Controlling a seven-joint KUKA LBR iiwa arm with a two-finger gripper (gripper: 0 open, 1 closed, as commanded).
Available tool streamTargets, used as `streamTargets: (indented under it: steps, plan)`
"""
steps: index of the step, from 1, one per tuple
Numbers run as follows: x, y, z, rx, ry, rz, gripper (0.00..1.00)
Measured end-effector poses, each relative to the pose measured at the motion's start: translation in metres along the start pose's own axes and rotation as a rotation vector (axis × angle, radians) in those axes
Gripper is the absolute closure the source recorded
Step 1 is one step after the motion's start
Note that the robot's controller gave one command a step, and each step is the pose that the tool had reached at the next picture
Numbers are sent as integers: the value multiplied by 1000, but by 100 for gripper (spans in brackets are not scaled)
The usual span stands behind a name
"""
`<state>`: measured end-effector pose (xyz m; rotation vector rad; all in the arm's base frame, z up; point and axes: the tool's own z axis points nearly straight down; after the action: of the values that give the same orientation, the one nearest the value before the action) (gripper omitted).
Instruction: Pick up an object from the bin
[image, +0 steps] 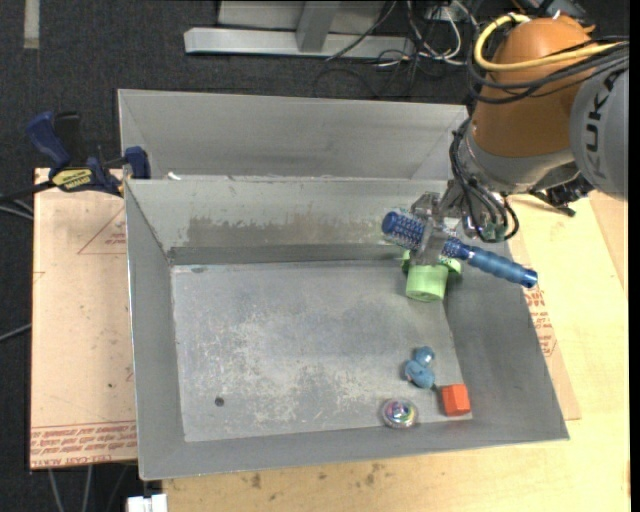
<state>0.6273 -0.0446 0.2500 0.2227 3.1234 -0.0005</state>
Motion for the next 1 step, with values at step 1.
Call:
streamTargets:
  steps: [1]
  plan:
    - [1, 1, 5, 0, 7, -2, 0]
